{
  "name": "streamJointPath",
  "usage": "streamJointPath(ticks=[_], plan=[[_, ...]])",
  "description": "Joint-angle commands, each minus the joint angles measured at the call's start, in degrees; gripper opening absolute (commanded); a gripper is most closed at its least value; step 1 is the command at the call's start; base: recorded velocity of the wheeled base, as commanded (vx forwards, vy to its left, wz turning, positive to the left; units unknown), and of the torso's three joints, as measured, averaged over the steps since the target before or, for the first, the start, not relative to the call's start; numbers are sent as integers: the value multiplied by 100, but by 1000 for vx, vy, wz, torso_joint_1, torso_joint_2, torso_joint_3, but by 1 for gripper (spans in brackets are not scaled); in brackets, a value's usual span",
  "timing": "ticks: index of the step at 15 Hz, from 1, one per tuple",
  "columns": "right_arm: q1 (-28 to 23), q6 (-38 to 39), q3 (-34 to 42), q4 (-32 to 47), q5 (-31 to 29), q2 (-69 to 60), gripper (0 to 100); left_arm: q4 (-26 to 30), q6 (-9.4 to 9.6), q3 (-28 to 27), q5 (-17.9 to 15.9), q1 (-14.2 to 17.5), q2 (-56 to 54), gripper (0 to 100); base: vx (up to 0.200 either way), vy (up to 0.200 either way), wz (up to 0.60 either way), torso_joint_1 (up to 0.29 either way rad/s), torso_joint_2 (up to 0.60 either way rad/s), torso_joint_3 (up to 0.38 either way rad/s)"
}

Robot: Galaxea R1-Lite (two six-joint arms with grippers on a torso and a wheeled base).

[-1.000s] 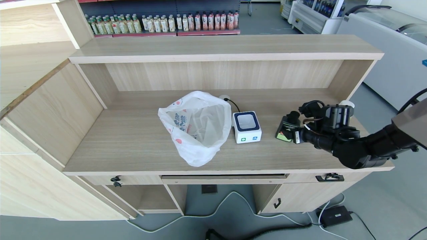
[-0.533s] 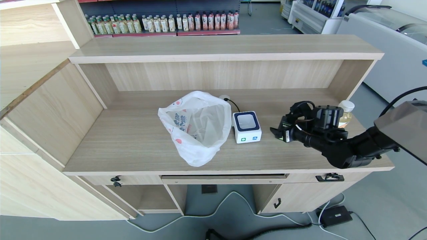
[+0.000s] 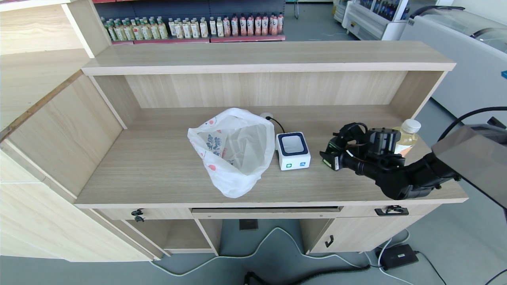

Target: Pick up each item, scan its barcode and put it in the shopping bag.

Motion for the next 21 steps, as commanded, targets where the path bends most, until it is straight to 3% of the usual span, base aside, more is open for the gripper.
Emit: streamJointPath(ticks=[1, 8, 12, 14, 15, 17, 19, 20, 21], plan=[[-22, -30, -45, -5, -7, -13, 0, -2, -2, 1, 4, 10, -2, 100, 0, 0, 0, 0, 0, 0], [-479, -337, 694, 4, 2, -1156, 0, -2, -2, 1, 4, 1, -2, 100, 0, 0, 0, 0, 0, 0], [-435, -952, 1538, 92, 2, -2641, 0, -2, -2, 1, 4, 1, -2, 100, 0, 0, 0, 0, 0, 0], [-119, -1708, 1828, 92, 116, -3608, 0, -2, -2, 1, 4, 1, -2, 100, 0, 0, 0, 0, 0, 0], [92, -2438, 2249, 154, 336, -4241, 0, -2, -2, 1, 4, 1, -2, 100, 0, 0, 0, 0, 0, 0], [259, -4626, 3120, 198, 661, -4926, 0, -2, -2, 1, 4, 1, -2, 100, 0, 0, 0, 0, 0, 0], [285, -6217, 3137, 567, 1918, -5023, 0, -2, -2, 1, 4, 1, -2, 100, 0, 0, 0, 0, 0, 0], [365, -7114, 3128, 1076, 2762, -5067, 0, -2, -2, 1, 4, 1, -2, 100, 0, 0, 0, 0, 0, 0], [365, -7834, 3128, 1586, 3228, -5120, 0, -2, -2, 1, 4, 1, -2, 100, 0, 0, 0, 0, 0, 0]])
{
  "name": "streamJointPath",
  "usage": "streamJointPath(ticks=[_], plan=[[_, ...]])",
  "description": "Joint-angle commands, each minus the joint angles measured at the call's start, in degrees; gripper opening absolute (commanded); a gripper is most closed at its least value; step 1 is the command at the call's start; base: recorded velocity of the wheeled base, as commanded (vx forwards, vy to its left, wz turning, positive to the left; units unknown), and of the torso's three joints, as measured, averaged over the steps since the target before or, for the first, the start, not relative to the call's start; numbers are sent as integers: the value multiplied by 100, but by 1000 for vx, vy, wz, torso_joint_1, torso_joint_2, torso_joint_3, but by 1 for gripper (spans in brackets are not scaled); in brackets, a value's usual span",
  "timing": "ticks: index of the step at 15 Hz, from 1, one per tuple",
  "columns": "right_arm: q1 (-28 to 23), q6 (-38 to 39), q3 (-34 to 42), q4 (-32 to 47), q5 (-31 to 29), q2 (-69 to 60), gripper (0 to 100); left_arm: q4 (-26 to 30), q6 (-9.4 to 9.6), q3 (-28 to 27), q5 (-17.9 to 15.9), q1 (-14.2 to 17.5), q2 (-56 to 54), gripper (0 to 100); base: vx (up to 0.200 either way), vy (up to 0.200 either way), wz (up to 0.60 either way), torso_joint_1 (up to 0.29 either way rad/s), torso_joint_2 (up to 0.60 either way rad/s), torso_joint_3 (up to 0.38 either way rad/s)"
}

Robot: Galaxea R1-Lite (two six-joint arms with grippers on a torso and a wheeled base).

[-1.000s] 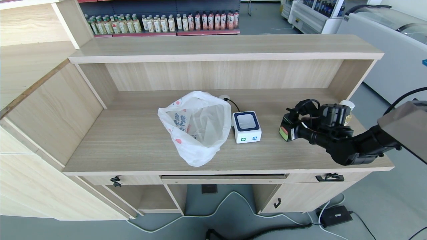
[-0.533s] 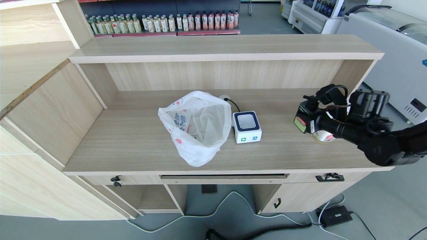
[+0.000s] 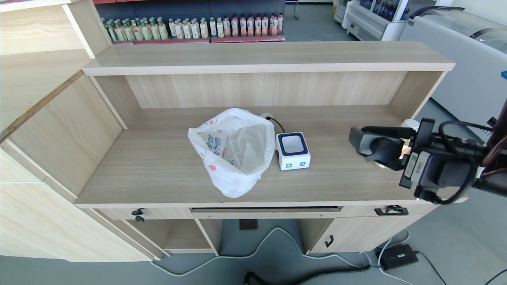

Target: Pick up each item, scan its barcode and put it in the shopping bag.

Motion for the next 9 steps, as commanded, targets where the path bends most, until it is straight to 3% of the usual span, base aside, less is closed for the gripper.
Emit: streamJointPath(ticks=[1, 2, 4, 7, 9], plan=[[78, -1141, 153, 966, 829, -512, 0, -2, -4, 1, 1, 1, -2, 100, 0, 0, 0, 0, 0, 0], [-45, -2161, 65, 1625, 1233, -617, 0, -2, -4, 1, 1, 10, -2, 100, 0, 0, 0, 0, 0, 0], [-63, -3084, -32, 1845, 1840, -749, 0, -2, -4, 1, 1, 1, -2, 100, 0, 0, 0, 0, 0, 0], [254, -4349, -102, 1423, 1901, -687, 0, -2, -4, 1, 1, 1, -2, 100, 0, 0, 0, 0, 0, 0], [781, -4771, -93, 817, 1910, -705, 0, -2, -13, 1, 1, 1, -2, 100, 0, 0, 0, 0, 0, 0]])
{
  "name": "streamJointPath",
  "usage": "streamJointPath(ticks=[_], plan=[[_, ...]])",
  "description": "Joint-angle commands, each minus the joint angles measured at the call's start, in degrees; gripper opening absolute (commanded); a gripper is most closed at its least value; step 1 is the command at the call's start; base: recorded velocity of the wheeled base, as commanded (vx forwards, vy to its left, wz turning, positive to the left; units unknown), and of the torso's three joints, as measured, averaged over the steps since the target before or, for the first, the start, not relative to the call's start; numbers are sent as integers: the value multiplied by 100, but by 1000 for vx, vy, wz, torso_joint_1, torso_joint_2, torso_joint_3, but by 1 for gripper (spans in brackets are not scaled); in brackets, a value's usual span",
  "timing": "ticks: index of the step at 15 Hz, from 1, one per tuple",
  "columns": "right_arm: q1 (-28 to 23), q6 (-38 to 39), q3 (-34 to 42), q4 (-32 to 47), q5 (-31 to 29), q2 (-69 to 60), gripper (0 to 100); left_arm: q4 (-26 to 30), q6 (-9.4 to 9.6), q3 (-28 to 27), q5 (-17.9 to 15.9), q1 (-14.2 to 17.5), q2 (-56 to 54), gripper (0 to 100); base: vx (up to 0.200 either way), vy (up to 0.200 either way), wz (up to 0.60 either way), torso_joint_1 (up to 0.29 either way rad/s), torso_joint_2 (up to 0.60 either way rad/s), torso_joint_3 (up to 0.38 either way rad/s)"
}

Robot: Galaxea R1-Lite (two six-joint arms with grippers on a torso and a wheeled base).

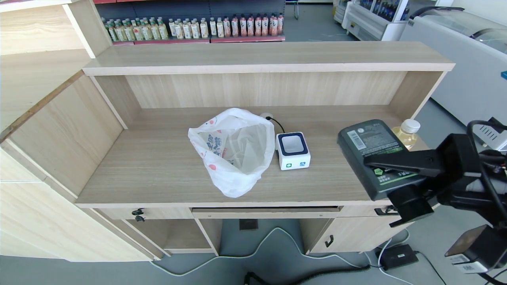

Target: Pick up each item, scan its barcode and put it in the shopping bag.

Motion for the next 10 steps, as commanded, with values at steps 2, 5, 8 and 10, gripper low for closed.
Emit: streamJointPath(ticks=[2, 5, 8, 10], plan=[[885, -573, -12, -911, 87, -24, 0, -3, 0, 1, 1, 4, -2, 100, 0, 0, 0, 0, 0, 0], [2063, -977, 23, -2053, 87, 469, 0, -3, 0, 1, 1, 4, -2, 100, 0, 0, 0, 0, 0, 0], [2722, -1197, 190, -2730, 87, 609, 0, -3, 0, 1, 1, 4, -2, 100, 0, 0, 0, 0, 0, 0], [2792, -1197, 577, -3161, 35, 460, 0, -3, 0, 1, 1, 4, -2, 100, 0, 0, 0, 0, 0, 0]])
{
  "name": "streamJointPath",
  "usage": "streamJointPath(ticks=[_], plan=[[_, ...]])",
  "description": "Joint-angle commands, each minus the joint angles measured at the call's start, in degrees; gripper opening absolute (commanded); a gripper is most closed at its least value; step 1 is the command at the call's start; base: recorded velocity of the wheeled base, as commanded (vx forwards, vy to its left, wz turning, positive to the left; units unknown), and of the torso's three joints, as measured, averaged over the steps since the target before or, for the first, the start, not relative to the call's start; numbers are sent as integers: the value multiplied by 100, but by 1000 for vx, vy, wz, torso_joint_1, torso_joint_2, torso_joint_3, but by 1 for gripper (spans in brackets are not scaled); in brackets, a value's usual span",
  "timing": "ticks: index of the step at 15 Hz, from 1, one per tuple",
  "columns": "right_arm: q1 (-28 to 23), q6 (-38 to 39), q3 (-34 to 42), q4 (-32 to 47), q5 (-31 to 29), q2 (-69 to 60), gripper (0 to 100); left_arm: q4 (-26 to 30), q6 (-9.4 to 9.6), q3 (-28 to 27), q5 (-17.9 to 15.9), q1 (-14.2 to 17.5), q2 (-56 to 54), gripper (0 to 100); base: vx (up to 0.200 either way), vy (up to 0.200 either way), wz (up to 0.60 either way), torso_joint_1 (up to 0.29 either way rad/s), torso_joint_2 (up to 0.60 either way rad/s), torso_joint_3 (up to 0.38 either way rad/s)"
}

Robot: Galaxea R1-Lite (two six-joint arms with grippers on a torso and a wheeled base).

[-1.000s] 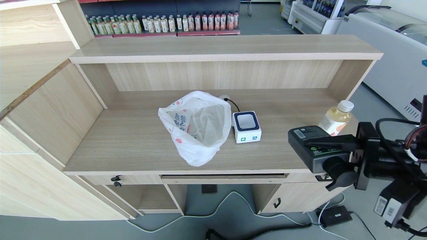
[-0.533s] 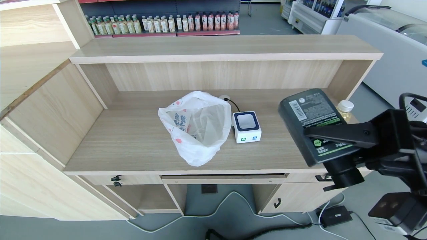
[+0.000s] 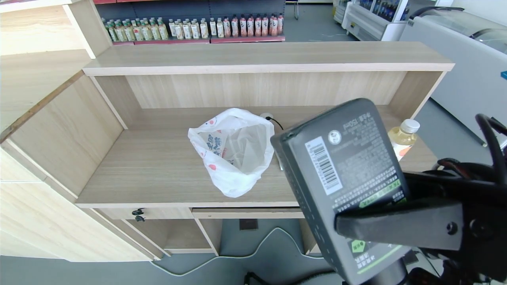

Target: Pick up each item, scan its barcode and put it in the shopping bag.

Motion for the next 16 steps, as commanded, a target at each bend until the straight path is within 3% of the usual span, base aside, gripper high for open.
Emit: streamJointPath(ticks=[1, 9, 16], plan=[[73, -4, 317, -136, -83, -74, 0, -2, -4, 1, 4, 10, -2, 100, 0, 0, 0, 0, 0, 0], [55, 14, 396, -83, -100, -259, 0, -2, -4, 1, 4, 1, -2, 100, 0, 0, 0, 0, 0, 0], [-287, 32, 642, 163, -100, -549, 0, -2, -4, 1, 4, 1, -2, 100, 0, 0, 0, 0, 0, 0]])
